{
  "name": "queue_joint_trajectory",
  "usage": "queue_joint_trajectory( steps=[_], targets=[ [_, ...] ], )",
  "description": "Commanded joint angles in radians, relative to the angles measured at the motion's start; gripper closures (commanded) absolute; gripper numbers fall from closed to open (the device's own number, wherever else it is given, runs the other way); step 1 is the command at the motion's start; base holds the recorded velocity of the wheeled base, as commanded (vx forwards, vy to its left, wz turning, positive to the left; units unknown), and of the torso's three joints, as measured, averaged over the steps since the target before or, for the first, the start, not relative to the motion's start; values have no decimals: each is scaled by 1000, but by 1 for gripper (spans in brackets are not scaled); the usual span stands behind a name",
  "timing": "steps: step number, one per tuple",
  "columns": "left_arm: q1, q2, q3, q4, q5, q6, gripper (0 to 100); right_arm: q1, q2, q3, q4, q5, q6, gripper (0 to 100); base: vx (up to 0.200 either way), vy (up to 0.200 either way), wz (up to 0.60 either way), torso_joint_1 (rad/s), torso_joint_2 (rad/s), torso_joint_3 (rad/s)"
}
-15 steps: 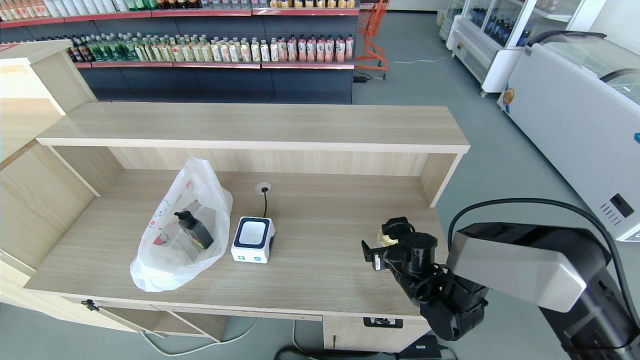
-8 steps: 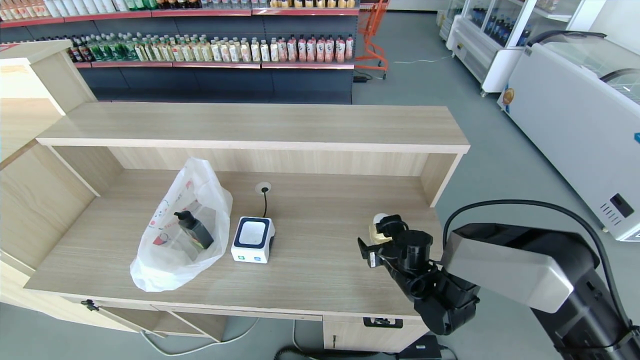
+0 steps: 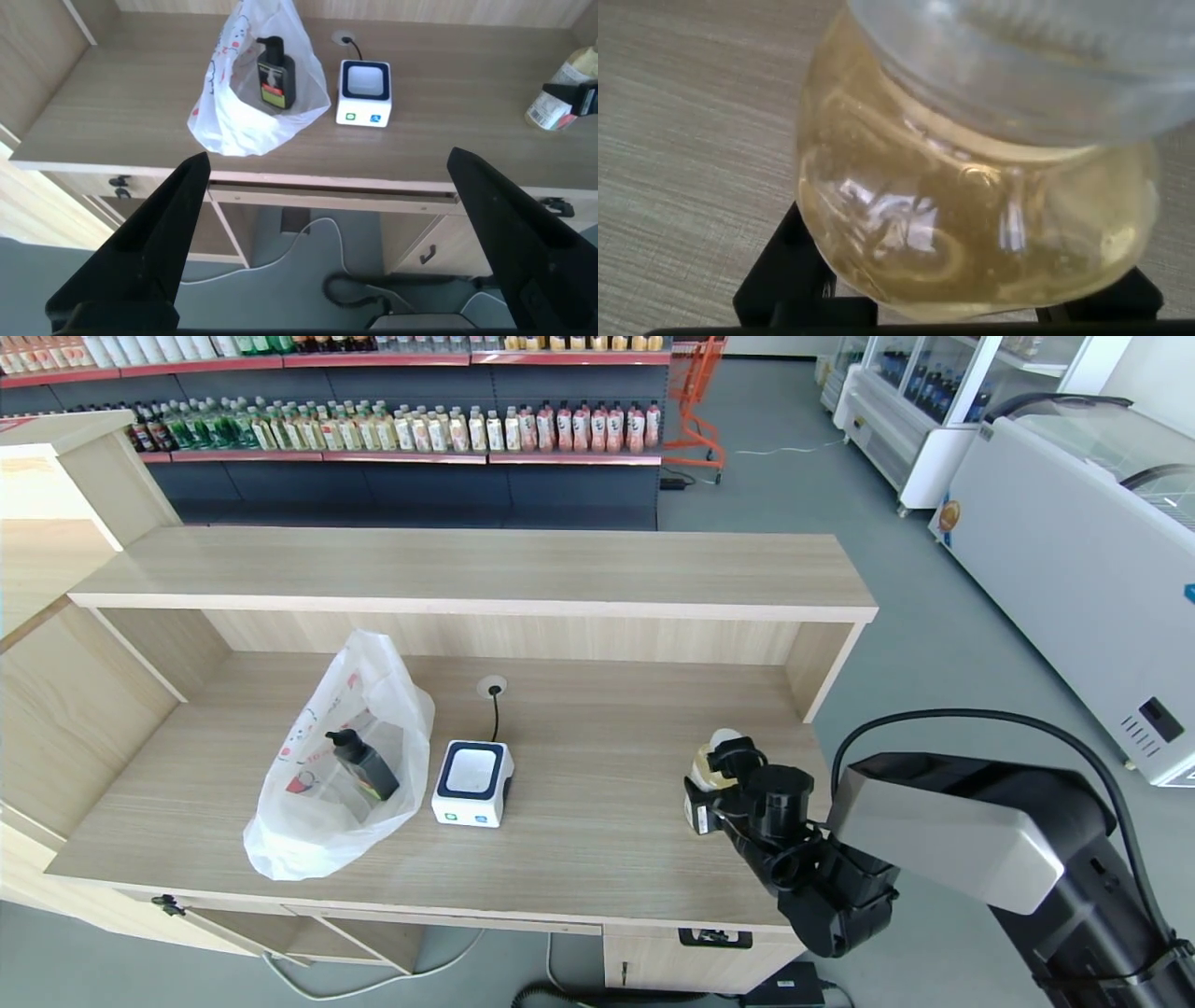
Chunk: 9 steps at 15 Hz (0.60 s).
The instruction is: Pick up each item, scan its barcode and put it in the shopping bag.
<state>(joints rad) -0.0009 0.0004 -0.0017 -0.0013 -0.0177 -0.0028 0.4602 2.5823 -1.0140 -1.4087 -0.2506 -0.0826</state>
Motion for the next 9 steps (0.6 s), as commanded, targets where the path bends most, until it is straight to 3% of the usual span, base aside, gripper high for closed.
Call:
queue_joint_trajectory(
  steps=[1, 4, 6, 9],
  targets=[
    [1, 0, 0, 0, 1, 0, 0, -2, 7, 0, 1, -1, 0, 100, 0, 0, 0, 0, 0, 0],
    [1, 0, 0, 0, -1, 0, 0, -8, -25, 6, -1, 1, 12, 100, 0, 0, 0, 0, 0, 0],
    [1, 0, 0, 0, -1, 0, 0, -34, -154, 55, 34, 36, 90, 100, 0, 0, 0, 0, 0, 0],
    [1, 0, 0, 0, -1, 0, 0, -170, -507, 204, 290, 416, 159, 100, 0, 0, 0, 0, 0, 0]
  ],
)
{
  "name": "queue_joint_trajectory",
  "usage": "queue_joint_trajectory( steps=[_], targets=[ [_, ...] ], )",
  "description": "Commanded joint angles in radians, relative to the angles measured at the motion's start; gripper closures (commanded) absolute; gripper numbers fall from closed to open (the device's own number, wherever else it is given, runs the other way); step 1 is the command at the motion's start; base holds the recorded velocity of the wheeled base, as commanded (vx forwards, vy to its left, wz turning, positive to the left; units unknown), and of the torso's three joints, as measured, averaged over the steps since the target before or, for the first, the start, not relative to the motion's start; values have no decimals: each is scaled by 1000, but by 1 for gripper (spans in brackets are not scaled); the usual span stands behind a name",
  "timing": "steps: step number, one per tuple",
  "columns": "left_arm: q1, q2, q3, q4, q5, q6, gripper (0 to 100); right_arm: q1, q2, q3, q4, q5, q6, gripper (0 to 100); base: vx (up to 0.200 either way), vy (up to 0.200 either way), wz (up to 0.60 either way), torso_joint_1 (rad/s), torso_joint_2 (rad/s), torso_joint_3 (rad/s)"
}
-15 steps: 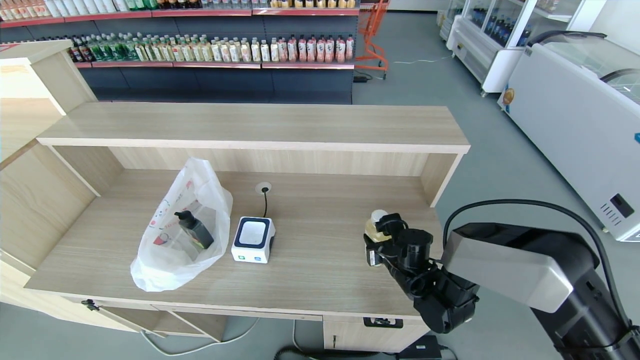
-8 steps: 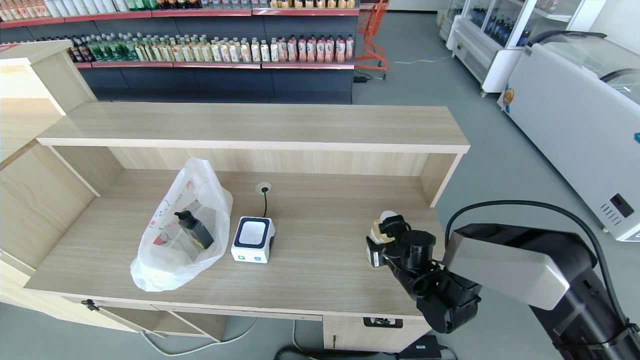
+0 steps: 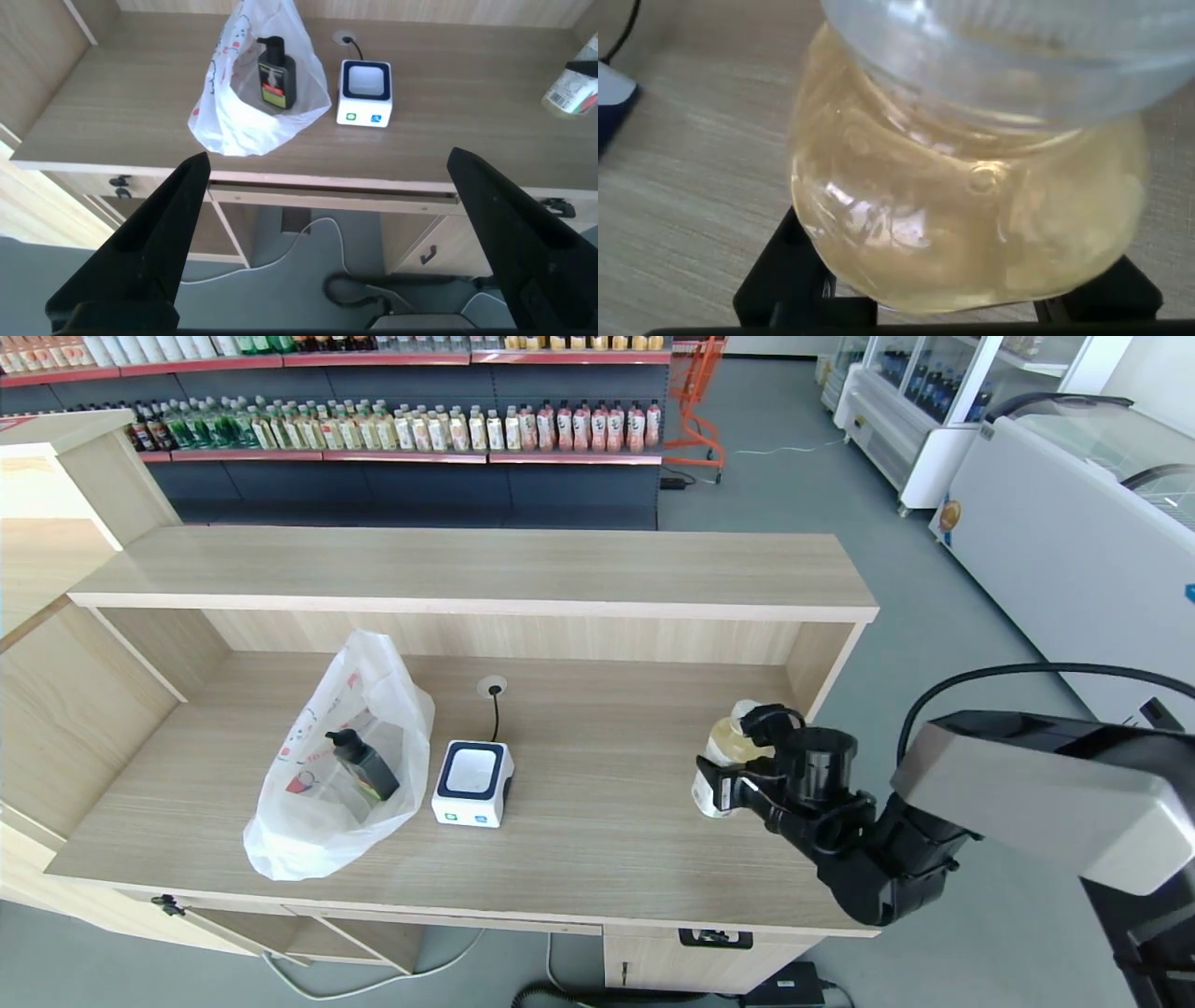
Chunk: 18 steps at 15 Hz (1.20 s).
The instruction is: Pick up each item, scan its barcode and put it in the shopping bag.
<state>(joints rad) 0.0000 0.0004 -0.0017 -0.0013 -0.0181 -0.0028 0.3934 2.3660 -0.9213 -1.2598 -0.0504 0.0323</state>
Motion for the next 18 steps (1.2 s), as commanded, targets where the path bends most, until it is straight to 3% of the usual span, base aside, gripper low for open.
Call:
queue_joint_trajectory(
  steps=[1, 4, 5, 10, 18],
  targets=[
    [0, 0, 0, 0, 0, 0, 0, -166, -410, 148, 260, 409, 58, 100, 0, 0, 0, 0, 0, 0],
    [0, 0, 0, 0, 1, 0, 0, -260, -596, 211, 435, 868, 90, 100, 0, 0, 0, 0, 0, 0],
    [0, 0, 0, 0, 0, 0, 0, -261, -634, 233, 465, 957, 106, 100, 0, 0, 0, 0, 0, 0],
    [0, 0, 0, 0, 1, 0, 0, -182, -729, 374, 467, 1106, 98, 100, 0, 0, 0, 0, 0, 0],
    [0, 0, 0, 0, 0, 0, 0, -57, -751, 443, 473, 1101, 103, 100, 0, 0, 0, 0, 0, 0]
  ],
)
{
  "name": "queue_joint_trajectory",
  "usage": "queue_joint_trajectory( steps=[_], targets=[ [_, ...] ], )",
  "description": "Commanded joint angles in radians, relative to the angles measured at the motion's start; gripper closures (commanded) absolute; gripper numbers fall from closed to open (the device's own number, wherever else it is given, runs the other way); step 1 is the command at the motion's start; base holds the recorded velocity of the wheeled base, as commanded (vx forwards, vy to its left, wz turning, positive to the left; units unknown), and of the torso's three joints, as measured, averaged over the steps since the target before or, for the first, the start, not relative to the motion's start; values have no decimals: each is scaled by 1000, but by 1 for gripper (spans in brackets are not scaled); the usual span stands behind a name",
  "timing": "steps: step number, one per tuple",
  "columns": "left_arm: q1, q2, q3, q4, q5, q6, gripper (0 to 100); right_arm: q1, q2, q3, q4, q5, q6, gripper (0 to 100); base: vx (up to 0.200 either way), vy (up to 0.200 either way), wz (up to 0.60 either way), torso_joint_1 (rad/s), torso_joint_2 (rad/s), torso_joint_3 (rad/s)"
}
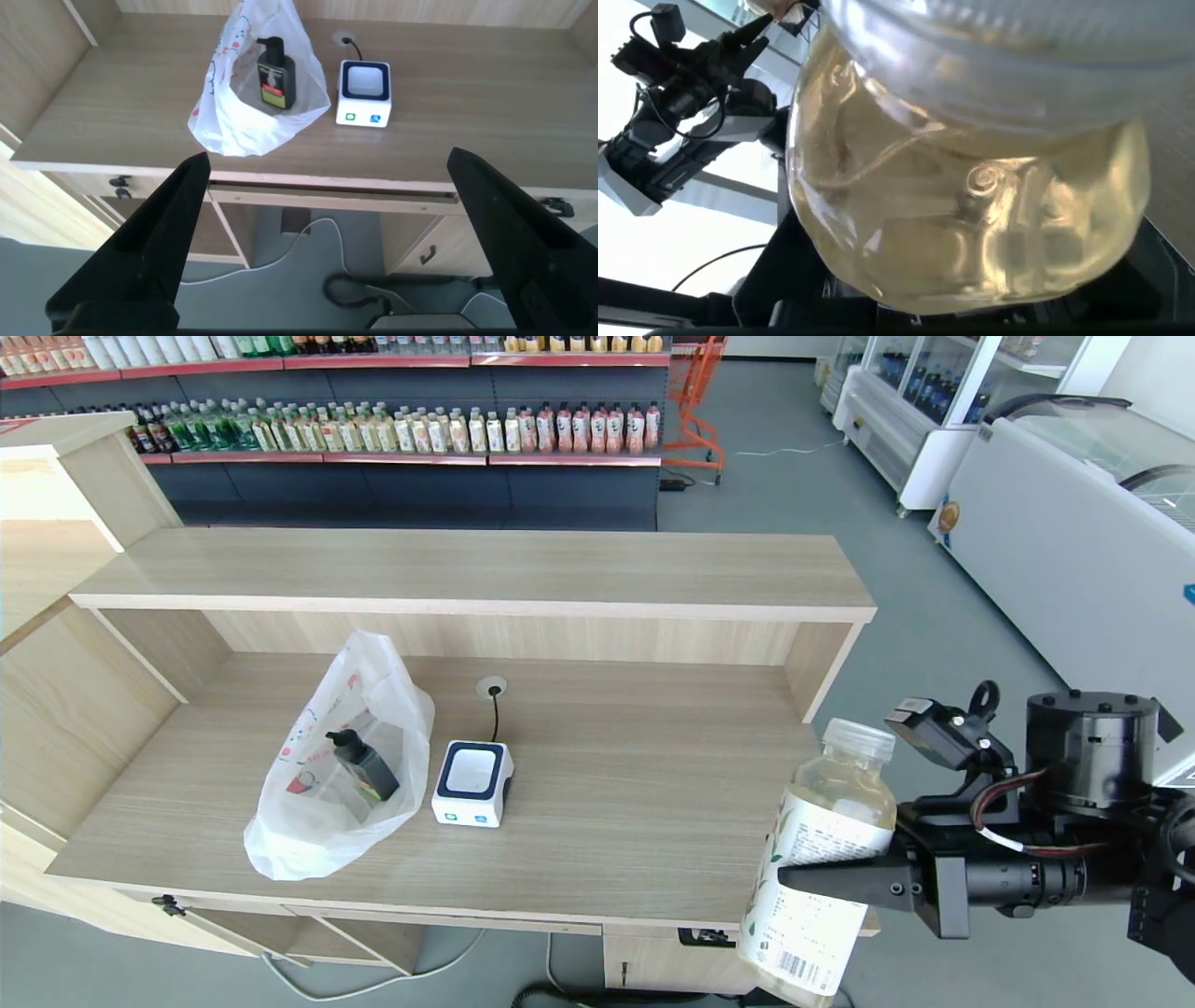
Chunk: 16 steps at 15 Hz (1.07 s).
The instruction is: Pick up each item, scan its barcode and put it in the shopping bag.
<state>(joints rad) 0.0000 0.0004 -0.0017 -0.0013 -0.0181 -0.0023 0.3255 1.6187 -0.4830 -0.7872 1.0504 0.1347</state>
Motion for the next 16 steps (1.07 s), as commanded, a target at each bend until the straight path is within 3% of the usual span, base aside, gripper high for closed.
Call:
queue_joint_trajectory(
  steps=[1, 4, 8, 16],
  targets=[
    [0, 0, 0, 0, 1, -1, 0, 18, 7, 7, 0, 0, 0, 100, 0, 0, 0, 0, 0, 0],
    [0, 0, 0, 0, 0, -1, 0, 44, 35, 4, 0, -1, 5, 100, 0, 0, 0, 0, 0, 0],
    [0, 0, 0, 0, 0, -1, 0, 121, 58, -17, -1, -79, 17, 100, 0, 0, 0, 0, 0, 0],
    [0, 0, 0, 0, 0, -1, 0, 145, 56, -36, -6, -124, 49, 100, 0, 0, 0, 0, 0, 0]
  ],
)
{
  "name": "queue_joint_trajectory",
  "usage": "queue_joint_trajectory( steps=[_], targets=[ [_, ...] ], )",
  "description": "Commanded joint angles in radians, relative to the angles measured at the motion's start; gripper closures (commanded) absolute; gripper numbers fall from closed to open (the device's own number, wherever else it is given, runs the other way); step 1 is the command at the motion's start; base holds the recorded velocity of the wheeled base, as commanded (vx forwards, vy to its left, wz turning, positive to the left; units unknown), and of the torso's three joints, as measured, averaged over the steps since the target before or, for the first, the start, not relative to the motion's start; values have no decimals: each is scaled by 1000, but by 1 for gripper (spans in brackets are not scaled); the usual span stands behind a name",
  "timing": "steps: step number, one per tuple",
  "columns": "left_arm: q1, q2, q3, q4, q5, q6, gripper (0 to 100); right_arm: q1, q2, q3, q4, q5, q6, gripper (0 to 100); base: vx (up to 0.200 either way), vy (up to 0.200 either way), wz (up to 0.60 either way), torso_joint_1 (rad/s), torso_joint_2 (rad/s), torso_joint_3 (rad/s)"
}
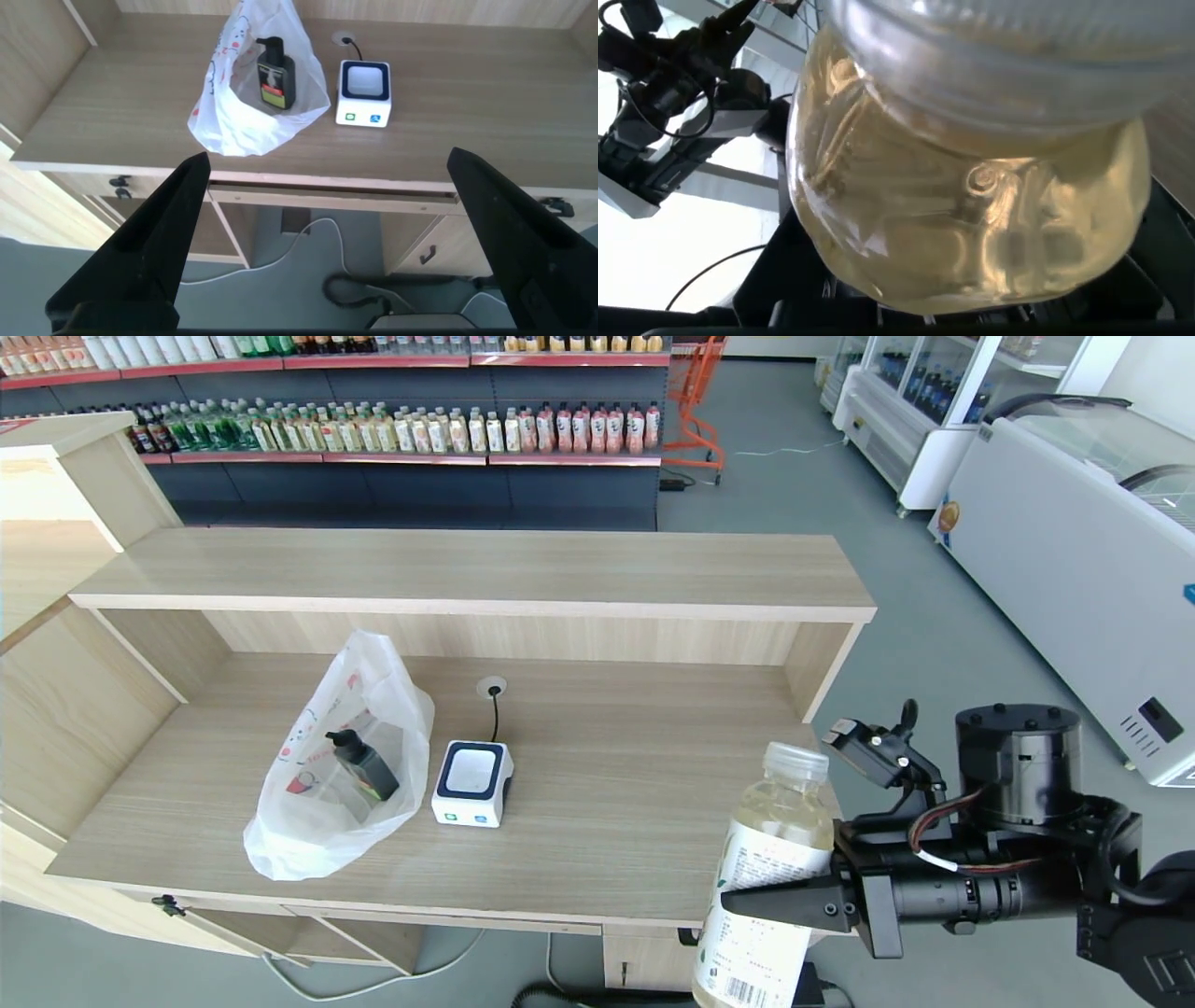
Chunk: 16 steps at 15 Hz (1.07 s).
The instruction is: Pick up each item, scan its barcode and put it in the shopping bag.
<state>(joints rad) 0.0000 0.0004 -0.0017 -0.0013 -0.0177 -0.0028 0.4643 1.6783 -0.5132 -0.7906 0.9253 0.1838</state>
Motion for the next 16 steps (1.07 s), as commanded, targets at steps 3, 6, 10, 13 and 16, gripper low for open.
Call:
queue_joint_trajectory(
  steps=[3, 6, 10, 13, 16],
  targets=[
    [0, 0, 0, 0, 1, 0, 0, 10, -6, -7, -1, 1, 11, 100, 0, 0, 0, 0, 0, 0],
    [0, 0, 0, 0, -1, 0, 0, 13, -5, -11, 1, 1, 9, 100, 0, 0, 0, 0, 0, 0],
    [0, 0, 0, 0, -1, 0, 0, 13, -20, -2, -2, -17, 0, 100, 0, 0, 0, 0, 0, 0],
    [0, 0, 0, 0, 1, 0, 0, -7, -35, -2, -94, -255, -150, 100, 0, 0, 0, 0, 0, 0],
    [0, 0, 0, 0, -1, 0, 0, -179, -94, 22, -137, -405, -478, 100, 0, 0, 0, 0, 0, 0]
  ],
)
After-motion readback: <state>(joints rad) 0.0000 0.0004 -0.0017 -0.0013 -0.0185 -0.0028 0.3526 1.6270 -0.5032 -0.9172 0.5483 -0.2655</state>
